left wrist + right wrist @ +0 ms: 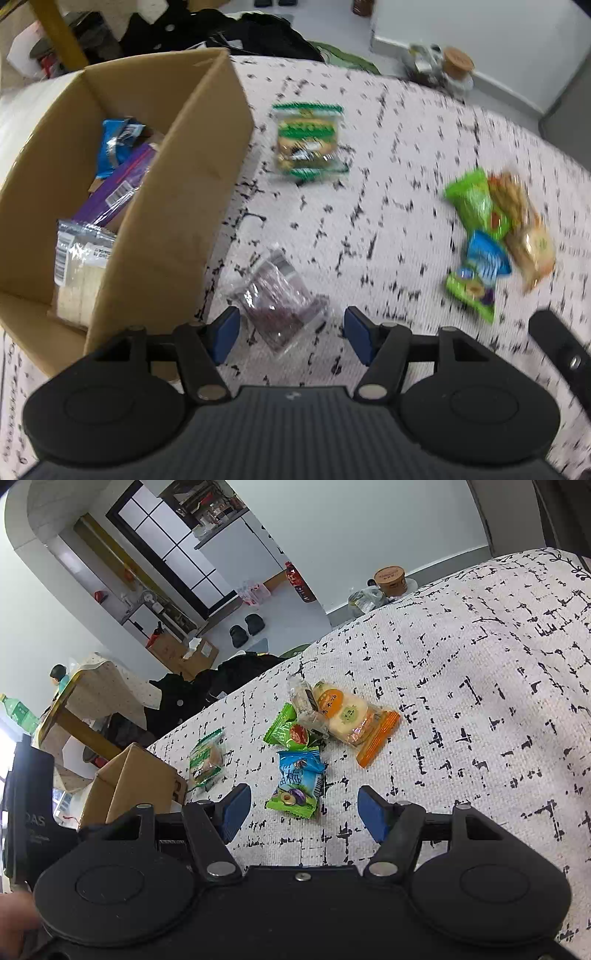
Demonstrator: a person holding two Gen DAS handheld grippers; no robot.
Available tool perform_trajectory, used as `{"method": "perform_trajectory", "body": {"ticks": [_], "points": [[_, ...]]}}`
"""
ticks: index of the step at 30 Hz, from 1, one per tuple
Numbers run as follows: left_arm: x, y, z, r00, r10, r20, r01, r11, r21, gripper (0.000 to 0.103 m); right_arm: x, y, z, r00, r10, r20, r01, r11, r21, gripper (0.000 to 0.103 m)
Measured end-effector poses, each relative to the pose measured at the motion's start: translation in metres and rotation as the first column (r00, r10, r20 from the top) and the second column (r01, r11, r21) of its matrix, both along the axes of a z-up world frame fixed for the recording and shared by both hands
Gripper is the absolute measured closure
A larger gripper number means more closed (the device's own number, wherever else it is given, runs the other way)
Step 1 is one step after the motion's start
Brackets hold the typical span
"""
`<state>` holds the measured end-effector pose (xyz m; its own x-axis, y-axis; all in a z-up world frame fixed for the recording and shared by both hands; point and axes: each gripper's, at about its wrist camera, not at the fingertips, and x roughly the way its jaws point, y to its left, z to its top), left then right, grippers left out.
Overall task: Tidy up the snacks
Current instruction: 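Move both open grippers back toward the remaining snacks, then grasp the clear purple-filled bag with the left gripper while the right gripper grasps the blue packet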
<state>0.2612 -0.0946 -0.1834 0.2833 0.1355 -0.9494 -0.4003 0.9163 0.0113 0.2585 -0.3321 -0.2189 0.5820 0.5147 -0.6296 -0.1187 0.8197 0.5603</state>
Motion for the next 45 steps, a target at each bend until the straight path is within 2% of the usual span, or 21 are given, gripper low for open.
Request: {"method": "perform_trajectory", "body": {"ticks": [6, 9, 12, 14, 16, 18, 28, 32, 36, 38, 40, 42, 45], "points": [[0.002, 0.01, 0.003, 0.996, 0.074, 0.046, -0.072, 0.997, -0.04, 0.04, 0.001, 0.004, -0.004, 1.0, 0.003, 0.002, -0.003, 1.0, -0.002, 0.039], [0.004, 0.014, -0.004, 0.991, 0.129, 0.033, -0.126, 0.989, -0.072, 0.041, 0.001, 0.008, -0.005, 1.0, 0.013, 0.011, -0.013, 1.0, -0.014, 0.039], [0.004, 0.017, -0.014, 0.985, 0.174, 0.013, -0.172, 0.981, -0.085, 0.048, 0.002, 0.013, -0.008, 1.0, 0.022, 0.018, -0.021, 0.999, -0.028, 0.039], [0.002, 0.018, -0.013, 0.984, 0.174, 0.032, -0.171, 0.982, -0.084, 0.051, 0.001, 0.015, -0.009, 0.999, 0.029, 0.024, -0.028, 0.999, -0.039, 0.039], [0.001, 0.02, -0.013, 0.983, 0.18, 0.042, -0.177, 0.982, -0.071, 0.068, 0.002, 0.017, -0.011, 0.999, 0.032, 0.024, -0.031, 0.999, -0.044, 0.04], [0.0, 0.024, -0.013, 0.981, 0.189, 0.051, -0.184, 0.979, -0.087, 0.069, 0.003, 0.019, -0.012, 0.999, 0.029, 0.024, -0.028, 0.998, -0.049, 0.041], [-0.005, 0.023, -0.002, 0.991, 0.076, 0.107, -0.066, 0.993, -0.094, 0.072, 0.006, 0.035, -0.018, 0.999, 0.028, 0.028, -0.024, 0.993, -0.115, 0.043], [-0.009, 0.027, 0.003, 0.989, 0.05, 0.136, -0.035, 0.993, -0.11, 0.072, 0.006, 0.042, -0.019, 1.0, 0.007, 0.022, -0.004, 0.99, -0.141, 0.043], [-0.015, 0.023, 0.009, 0.982, -0.015, 0.191, 0.028, 0.997, -0.065, 0.072, 0.01, 0.055, -0.022, 0.999, -0.028, 0.032, 0.033, 0.983, -0.181, 0.043], [-0.018, 0.024, 0.011, 0.977, -0.037, 0.208, 0.053, 0.996, -0.073, 0.072, 0.012, 0.061, -0.022, 0.999, -0.04, 0.035, 0.046, 0.98, -0.192, 0.043], [-0.02, 0.025, 0.014, 0.973, -0.048, 0.225, 0.065, 0.996, -0.068, 0.072, 0.013, 0.068, -0.022, 0.998, -0.049, 0.04, 0.057, 0.975, -0.215, 0.048], [-0.023, 0.029, 0.018, 0.969, -0.048, 0.243, 0.069, 0.995, -0.077, 0.073, 0.015, 0.073, -0.022, 0.997, -0.06, 0.041, 0.068, 0.969, -0.239, 0.066], [-0.025, 0.031, 0.024, 0.96, -0.059, 0.272, 0.085, 0.993, -0.085, 0.073, 0.016, 0.078, -0.022, 0.998, -0.039, 0.041, 0.048, 0.962, -0.268, 0.071]]}}
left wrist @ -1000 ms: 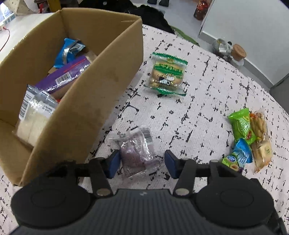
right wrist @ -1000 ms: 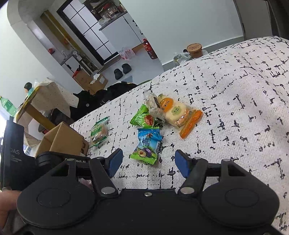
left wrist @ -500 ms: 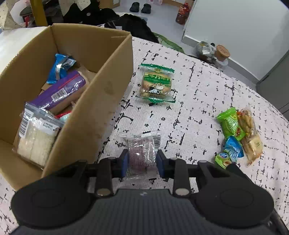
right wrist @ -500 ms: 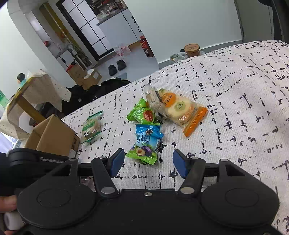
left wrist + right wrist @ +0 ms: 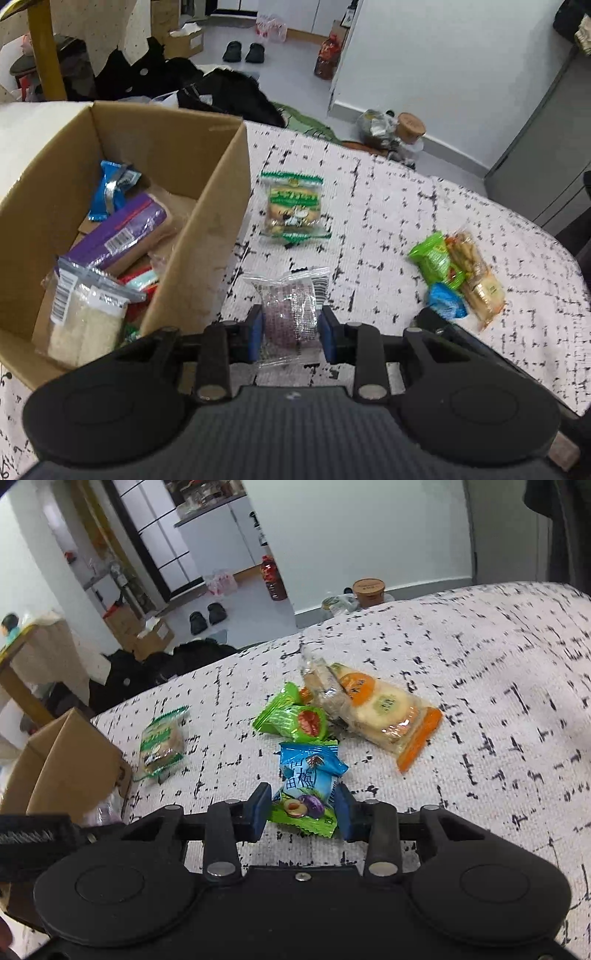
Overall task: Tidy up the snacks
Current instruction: 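Grasp the clear purple-filled bag with the left gripper while the right gripper grasps the blue packet, then carry the clear bag and blue packet over the box and release both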
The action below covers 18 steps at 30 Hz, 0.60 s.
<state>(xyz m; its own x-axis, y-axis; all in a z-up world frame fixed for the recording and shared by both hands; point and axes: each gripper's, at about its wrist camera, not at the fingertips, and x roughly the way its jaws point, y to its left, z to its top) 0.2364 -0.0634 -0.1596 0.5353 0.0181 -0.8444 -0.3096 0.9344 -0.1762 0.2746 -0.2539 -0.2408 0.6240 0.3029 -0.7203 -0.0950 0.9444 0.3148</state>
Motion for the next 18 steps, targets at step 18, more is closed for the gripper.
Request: {"method": "perform_trajectory", "body": {"ticks": [18], "points": [[-0.026, 0.024, 0.061, 0.963, -0.12, 0.243, 0.123, 0.992, 0.004, 0.073, -0.034, 0.031, 0.069, 0.993, 0.015, 0.118, -0.018, 0.999, 0.026, 0.08]]}}
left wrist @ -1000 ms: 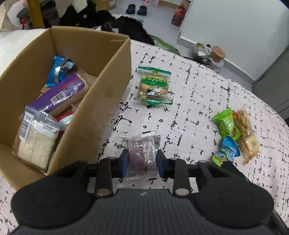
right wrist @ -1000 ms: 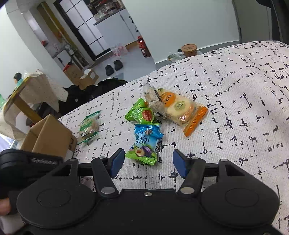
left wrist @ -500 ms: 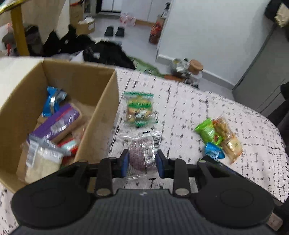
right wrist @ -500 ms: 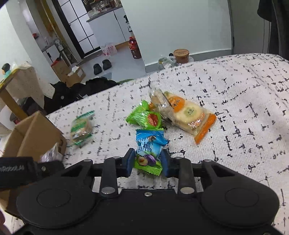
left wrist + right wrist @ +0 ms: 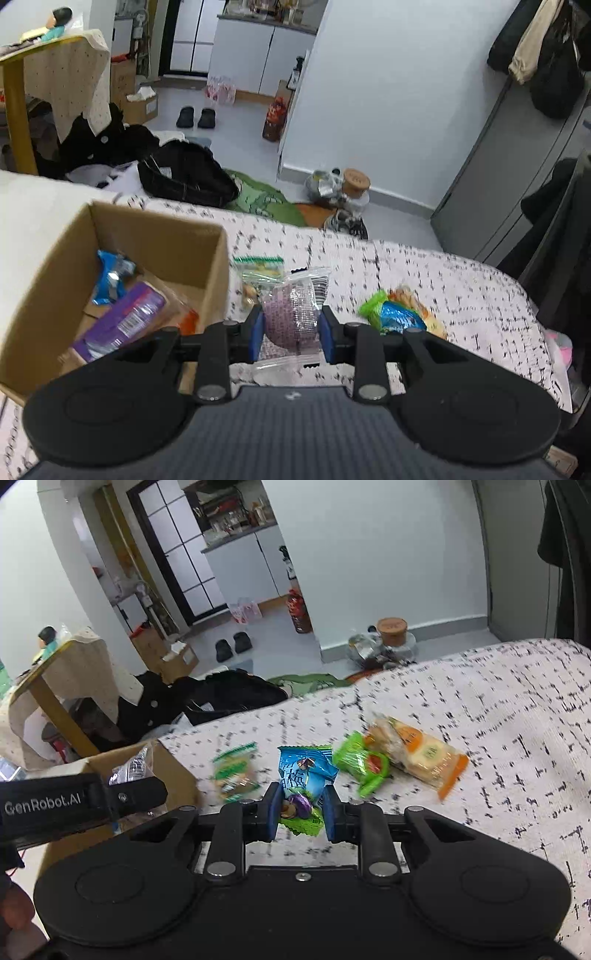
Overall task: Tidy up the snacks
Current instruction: 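Carry the clear bag and blue packet over the box and release both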
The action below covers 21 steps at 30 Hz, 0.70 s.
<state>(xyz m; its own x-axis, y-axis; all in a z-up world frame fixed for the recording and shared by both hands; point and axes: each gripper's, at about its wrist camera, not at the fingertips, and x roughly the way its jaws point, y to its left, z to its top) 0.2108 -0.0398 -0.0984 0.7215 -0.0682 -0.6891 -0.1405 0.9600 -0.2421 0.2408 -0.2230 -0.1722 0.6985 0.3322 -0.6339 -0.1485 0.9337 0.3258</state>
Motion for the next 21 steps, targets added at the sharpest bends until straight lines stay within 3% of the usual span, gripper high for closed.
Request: {"method": "perform_trajectory", "body": {"ticks": [10, 14, 21], "points": [[-0.003, 0.042, 0.017, 0.999, 0.017, 0.037, -0.016, 1.0, -0.015, 0.073, -0.004, 0.027, 0.026, 0.998, 0.021, 0.059, -0.022, 0.999, 0.024, 0.08], [-0.008, 0.067, 0.012, 0.998, 0.055, 0.007, -0.054, 0.998, -0.038, 0.073, -0.005, 0.041, 0.031, 0.997, 0.032, 0.073, -0.033, 0.999, 0.013, 0.08], [-0.023, 0.104, 0.003, 0.994, 0.103, -0.038, -0.103, 0.995, -0.016, 0.073, -0.003, 0.069, 0.033, 0.993, 0.085, 0.079, -0.086, 0.996, 0.016, 0.08]]}}
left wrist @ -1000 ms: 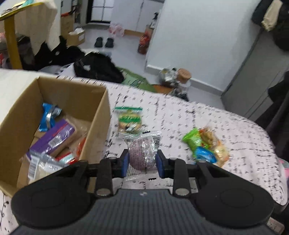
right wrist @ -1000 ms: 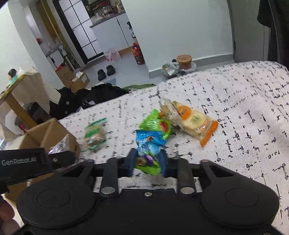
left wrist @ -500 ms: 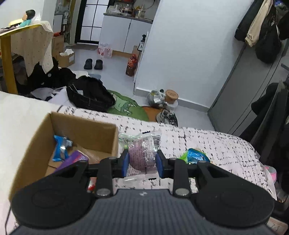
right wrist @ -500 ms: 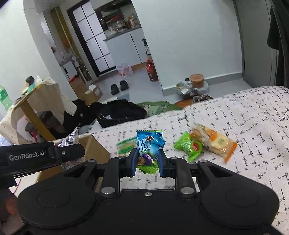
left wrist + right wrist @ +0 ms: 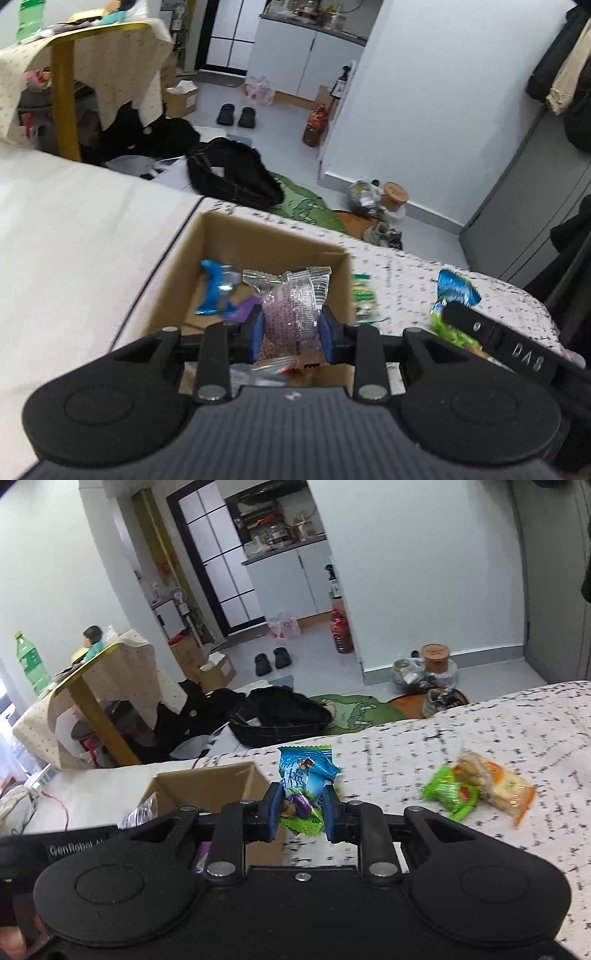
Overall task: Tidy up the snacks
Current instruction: 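Carry the clear bag and blue packet over the box and release both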
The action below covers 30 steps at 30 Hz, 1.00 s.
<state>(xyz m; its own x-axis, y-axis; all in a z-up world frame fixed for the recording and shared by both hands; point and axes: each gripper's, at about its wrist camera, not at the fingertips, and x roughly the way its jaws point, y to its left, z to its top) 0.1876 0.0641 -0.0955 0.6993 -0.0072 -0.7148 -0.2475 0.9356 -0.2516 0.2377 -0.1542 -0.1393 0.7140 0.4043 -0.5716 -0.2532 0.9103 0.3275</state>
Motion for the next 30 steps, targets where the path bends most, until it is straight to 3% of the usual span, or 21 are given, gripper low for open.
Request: {"method": "perform_trajectory", "body": {"ticks": [12, 15, 19, 25, 30], "points": [[-0.025, 0.035, -0.015, 0.997, 0.034, -0.063, -0.034, 0.999, -0.007, 0.072, -0.001, 0.039, 0.001, 0.997, 0.077, -0.002, -0.077, 0.997, 0.012, 0.08], [-0.032, 0.041, -0.016, 0.997, 0.043, -0.068, -0.043, 0.999, -0.008, 0.069, 0.0, 0.043, 0.001, 0.996, 0.085, -0.003, -0.084, 0.996, 0.017, 0.08], [-0.035, 0.045, -0.01, 0.998, 0.059, -0.034, -0.059, 0.998, 0.006, 0.057, 0.001, 0.052, -0.001, 0.995, 0.1, -0.006, -0.1, 0.995, 0.015, 0.08], [-0.035, 0.055, -0.005, 0.995, 0.096, -0.004, -0.096, 0.995, 0.004, 0.05, 0.007, 0.066, -0.002, 0.992, 0.129, -0.004, -0.129, 0.991, 0.02, 0.08], [-0.032, 0.057, -0.006, 0.996, 0.093, 0.0, -0.093, 0.996, 0.003, 0.045, 0.013, 0.071, 0.0, 0.991, 0.132, -0.004, -0.132, 0.991, 0.023, 0.062]]}}
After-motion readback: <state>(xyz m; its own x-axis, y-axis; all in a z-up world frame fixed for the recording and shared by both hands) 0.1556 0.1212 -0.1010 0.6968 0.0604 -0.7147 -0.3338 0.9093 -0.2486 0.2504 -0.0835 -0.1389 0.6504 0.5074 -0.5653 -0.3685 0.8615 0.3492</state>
